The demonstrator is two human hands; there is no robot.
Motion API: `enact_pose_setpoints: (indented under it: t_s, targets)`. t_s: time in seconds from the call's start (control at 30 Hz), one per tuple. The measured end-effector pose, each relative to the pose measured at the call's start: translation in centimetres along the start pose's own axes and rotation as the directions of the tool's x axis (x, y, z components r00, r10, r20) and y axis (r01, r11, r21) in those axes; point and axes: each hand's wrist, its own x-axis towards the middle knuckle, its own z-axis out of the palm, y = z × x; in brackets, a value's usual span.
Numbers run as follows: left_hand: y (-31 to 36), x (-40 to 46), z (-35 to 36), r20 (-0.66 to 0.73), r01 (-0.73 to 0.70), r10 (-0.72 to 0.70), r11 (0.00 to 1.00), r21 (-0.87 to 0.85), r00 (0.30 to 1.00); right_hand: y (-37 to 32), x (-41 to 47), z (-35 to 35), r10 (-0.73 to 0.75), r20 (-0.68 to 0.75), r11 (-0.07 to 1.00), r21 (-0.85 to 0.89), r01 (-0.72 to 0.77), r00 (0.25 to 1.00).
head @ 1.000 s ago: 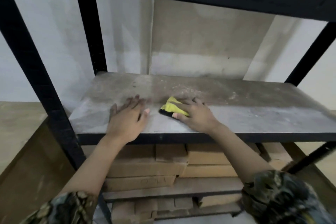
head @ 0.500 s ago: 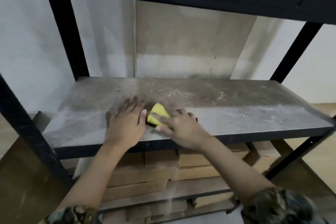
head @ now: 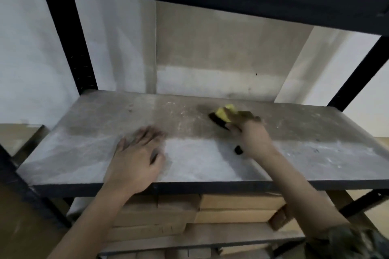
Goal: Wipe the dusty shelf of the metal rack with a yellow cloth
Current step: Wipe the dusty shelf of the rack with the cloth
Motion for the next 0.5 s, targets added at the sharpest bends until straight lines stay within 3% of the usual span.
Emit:
enact_pose_setpoints:
  t_s: [0.1,0.17,0.3,0.4,0.43,0.5]
  targets:
    - [-0.2,0.2,0.0,-0.011,0.019,-0.019,1.000,-0.009,1.000,-6.0,-2.1,1.7,-0.290,0.138,0.955,-0.023,0.296,0.947]
    - [-0.4,0.2,0.1,-0.010,0.030,-0.030,1.000,-0.004,0.999,-7.0,-2.6,2.4,-0.321,0.140,0.939,-0.081,0.334,0.937]
    - [-0.3,0.2,0.3,0.002,0.036,-0.036,0.999,-0.006,0.999,-2.5,-0.3,2.0,-0.114,0.095,0.970,-0.202,0.132,0.989]
    - [-0.3,0.3,0.4,-0.013,0.046,-0.046,0.999,-0.007,0.999,0.6,2.3,0.3,0.164,0.046,0.982,-0.106,-0.158,0.985]
    - [-0.2,0.3,0.4,-0.018,0.050,-0.050,0.999,-0.012,0.999,0.5,2.7,-0.5,0.183,0.040,0.982,-0.054,-0.181,0.982]
    - [-0.1,0.3,0.2,-0.026,0.055,-0.055,0.998,-0.012,0.998,-1.8,3.0,-0.9,0.062,0.031,0.990,0.123,-0.066,0.998]
